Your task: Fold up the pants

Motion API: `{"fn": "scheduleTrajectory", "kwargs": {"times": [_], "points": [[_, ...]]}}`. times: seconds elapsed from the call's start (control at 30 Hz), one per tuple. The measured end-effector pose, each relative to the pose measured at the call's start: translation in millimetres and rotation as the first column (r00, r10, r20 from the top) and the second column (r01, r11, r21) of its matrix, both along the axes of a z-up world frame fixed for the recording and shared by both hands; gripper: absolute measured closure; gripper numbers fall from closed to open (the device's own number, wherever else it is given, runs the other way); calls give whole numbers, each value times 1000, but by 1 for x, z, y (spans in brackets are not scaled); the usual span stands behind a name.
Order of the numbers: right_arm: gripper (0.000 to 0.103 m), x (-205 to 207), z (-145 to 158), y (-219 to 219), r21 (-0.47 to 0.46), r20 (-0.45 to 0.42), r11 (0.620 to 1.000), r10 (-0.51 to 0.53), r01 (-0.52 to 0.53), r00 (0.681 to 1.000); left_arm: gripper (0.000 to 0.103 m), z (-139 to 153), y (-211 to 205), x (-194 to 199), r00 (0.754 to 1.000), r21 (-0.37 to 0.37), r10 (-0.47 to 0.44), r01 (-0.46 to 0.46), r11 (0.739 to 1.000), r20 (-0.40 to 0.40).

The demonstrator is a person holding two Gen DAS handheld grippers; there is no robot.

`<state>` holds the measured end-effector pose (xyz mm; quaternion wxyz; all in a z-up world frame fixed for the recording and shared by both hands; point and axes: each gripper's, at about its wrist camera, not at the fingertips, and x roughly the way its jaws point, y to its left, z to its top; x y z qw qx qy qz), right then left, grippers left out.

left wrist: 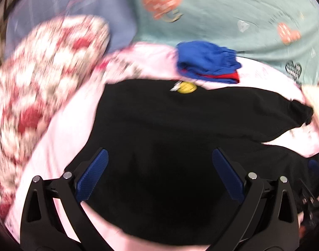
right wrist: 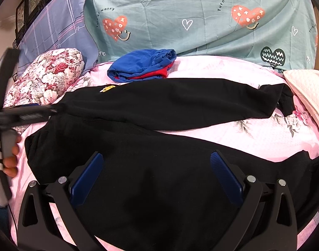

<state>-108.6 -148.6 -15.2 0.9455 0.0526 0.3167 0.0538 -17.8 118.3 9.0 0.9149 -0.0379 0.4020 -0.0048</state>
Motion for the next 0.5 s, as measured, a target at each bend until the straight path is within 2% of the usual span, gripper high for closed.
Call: {"fn": "scheduleTrajectory", "kwargs": {"times": [0.07, 0.13, 0.17, 0.2, 0.27, 0.4, 0.5], "points": [[1, -1, 2, 3, 8, 3, 1000, 16, -16, 1000, 2, -7, 47, -8, 996, -169, 22, -35, 985, -81], [1, -2, 5, 4, 27, 2, 999, 35, -35, 999, 2, -20, 84, -12, 987, -324, 26, -77, 943, -158], [1, -2, 6, 4, 40, -1, 998, 42, -42, 999, 2, -29, 103, -14, 980, -397, 38, -114, 911, -193], [1, -2, 7, 4, 56, -4, 997, 49, -49, 999, 2, -38, 117, -17, 974, -438, 55, -148, 887, -218], [1, -3, 7, 4, 83, -12, 995, 57, -56, 998, 2, -52, 130, -18, 965, -466, 65, -180, 866, -254], [1, -2, 10, 3, 114, -31, 992, 52, -49, 998, 3, -76, 135, -7, 941, -537, 17, -208, 817, -338], [1, -4, 14, 0, 131, -26, 990, 46, -42, 999, 3, -87, 135, 3, 935, -548, 18, -223, 806, -354]]}}
